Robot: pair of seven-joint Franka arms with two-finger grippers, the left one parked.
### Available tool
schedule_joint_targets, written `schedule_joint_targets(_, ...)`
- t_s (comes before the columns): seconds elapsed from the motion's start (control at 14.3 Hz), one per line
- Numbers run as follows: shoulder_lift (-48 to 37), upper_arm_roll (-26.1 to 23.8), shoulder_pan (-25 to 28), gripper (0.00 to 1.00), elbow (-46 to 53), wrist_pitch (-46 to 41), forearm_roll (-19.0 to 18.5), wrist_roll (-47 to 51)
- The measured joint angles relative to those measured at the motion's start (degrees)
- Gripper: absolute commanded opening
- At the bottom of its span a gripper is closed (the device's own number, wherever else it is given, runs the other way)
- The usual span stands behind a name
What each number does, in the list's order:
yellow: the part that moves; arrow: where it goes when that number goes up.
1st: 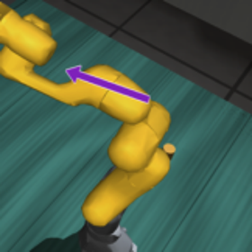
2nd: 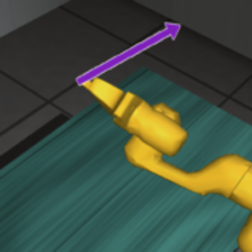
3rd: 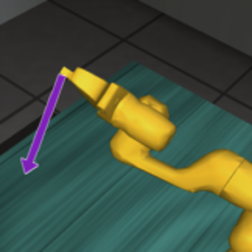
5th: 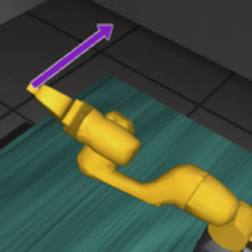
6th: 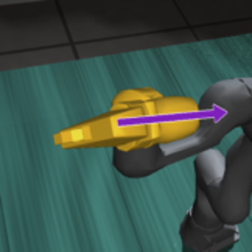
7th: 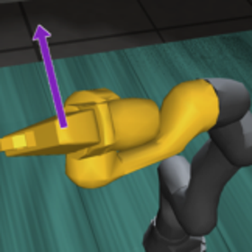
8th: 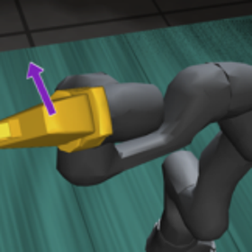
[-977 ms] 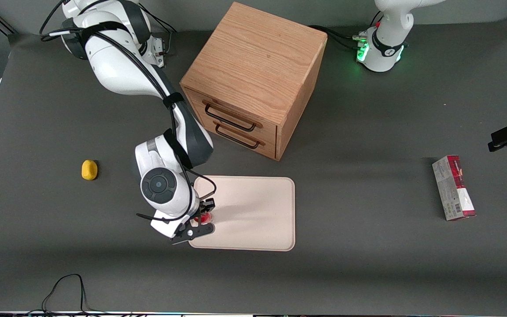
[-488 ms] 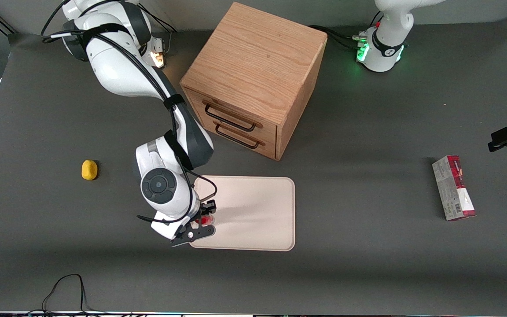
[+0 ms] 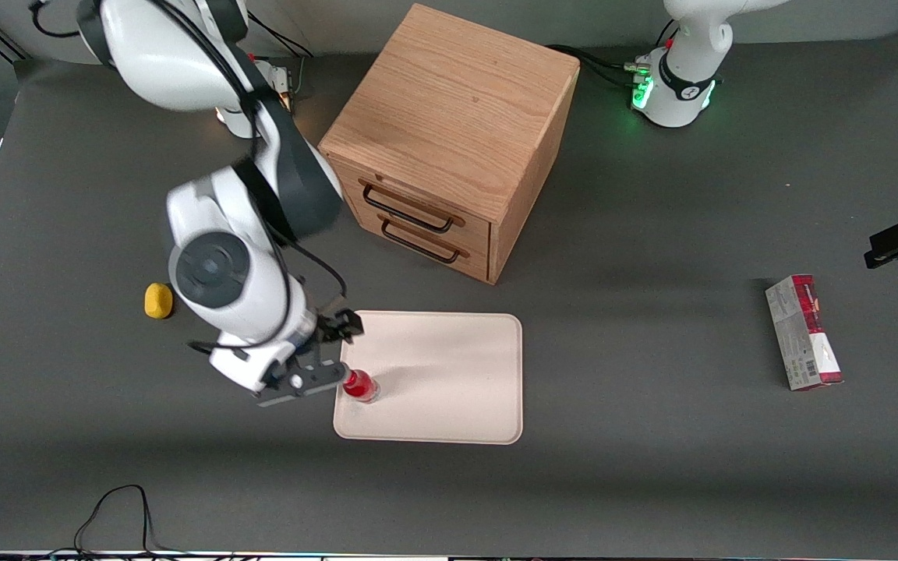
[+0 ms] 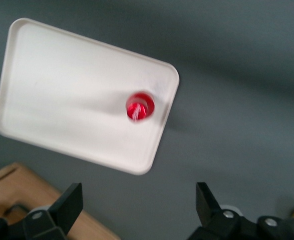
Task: Place coke bottle on tray
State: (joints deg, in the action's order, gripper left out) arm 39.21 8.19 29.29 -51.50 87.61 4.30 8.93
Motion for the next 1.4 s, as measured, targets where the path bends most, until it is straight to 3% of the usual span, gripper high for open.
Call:
schedule_joint_targets(0.28, -8.00, 2.50, -0.11, 1.00, -0.23, -11.11, -0.12, 0.10)
schedule_joint_targets(0.49, -13.77, 3.63, -1.84, 1.00, -4.22, -13.12, -0.14, 0.10)
schedule_joint_targets(0.63, -19.07, 2.02, -6.28, 1.00, -10.95, -10.85, -0.15, 0.09)
schedule_joint_targets(1.05, -33.78, -9.88, -26.46, 1.00, -30.65, -3.35, -0.20, -0.22)
schedule_joint_targets(1.4, -39.58, -7.41, -27.86, 1.00, -39.78, 1.42, -0.24, -2.71)
